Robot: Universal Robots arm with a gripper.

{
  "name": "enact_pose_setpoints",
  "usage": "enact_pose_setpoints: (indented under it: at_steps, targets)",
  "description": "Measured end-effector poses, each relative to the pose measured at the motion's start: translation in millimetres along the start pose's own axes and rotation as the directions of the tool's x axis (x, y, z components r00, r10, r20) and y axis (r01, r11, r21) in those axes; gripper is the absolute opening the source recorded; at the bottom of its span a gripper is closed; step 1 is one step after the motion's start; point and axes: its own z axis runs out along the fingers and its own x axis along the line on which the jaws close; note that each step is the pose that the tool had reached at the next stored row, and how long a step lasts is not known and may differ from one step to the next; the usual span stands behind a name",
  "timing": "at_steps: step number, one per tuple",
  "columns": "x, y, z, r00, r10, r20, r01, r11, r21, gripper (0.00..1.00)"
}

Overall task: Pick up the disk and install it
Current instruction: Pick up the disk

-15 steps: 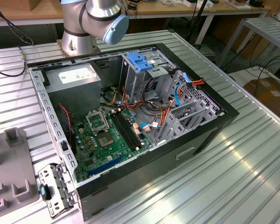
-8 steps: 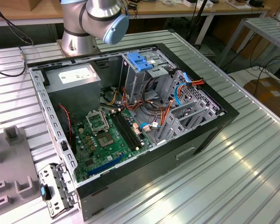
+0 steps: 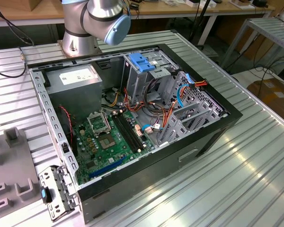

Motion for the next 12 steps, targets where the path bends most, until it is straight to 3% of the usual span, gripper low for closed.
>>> enact_pose_setpoints:
  at_steps: [5, 12]
  targets:
    - [0.0, 0.0, -1.8, 1.0000, 0.000, 0.0000, 0.000, 1.0000, 0.0000, 0.37]
    - [0.0, -0.1, -11.9, 1.0000, 0.000, 0.0000, 0.000, 1.0000, 0.0000, 0.37]
